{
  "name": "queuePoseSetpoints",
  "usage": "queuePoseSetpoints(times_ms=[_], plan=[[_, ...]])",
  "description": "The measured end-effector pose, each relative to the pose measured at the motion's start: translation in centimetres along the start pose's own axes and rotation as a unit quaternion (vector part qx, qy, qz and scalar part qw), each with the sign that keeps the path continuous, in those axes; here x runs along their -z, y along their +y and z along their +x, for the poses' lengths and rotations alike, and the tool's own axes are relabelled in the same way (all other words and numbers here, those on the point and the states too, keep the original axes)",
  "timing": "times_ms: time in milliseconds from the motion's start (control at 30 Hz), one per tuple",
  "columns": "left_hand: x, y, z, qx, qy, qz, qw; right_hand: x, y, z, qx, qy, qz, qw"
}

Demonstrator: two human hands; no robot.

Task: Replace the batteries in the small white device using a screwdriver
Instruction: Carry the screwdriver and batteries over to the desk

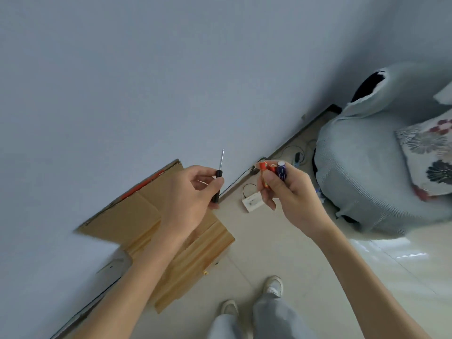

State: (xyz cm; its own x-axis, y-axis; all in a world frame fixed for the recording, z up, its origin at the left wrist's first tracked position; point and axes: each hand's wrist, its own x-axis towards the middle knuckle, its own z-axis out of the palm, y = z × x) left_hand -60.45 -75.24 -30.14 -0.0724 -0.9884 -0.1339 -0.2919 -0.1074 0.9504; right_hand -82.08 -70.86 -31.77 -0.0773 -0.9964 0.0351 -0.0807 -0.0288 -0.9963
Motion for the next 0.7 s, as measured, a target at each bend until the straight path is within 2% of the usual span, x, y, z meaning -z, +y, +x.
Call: queuePoseSetpoints(times_ms=[300, 700], plan=[[-12.8, 11.4, -1.2, -0.111, -0.127, 0.02, 0.985, 14.2, -5.4, -6.8, 0.057, 0.114, 0.042, 0.991], [-42.4, 24.0, -7.6, -0.207, -0.33, 0.013, 0.921, 40.5, -8.3, -19.0, 0.095, 0.274, 0.011, 0.957]])
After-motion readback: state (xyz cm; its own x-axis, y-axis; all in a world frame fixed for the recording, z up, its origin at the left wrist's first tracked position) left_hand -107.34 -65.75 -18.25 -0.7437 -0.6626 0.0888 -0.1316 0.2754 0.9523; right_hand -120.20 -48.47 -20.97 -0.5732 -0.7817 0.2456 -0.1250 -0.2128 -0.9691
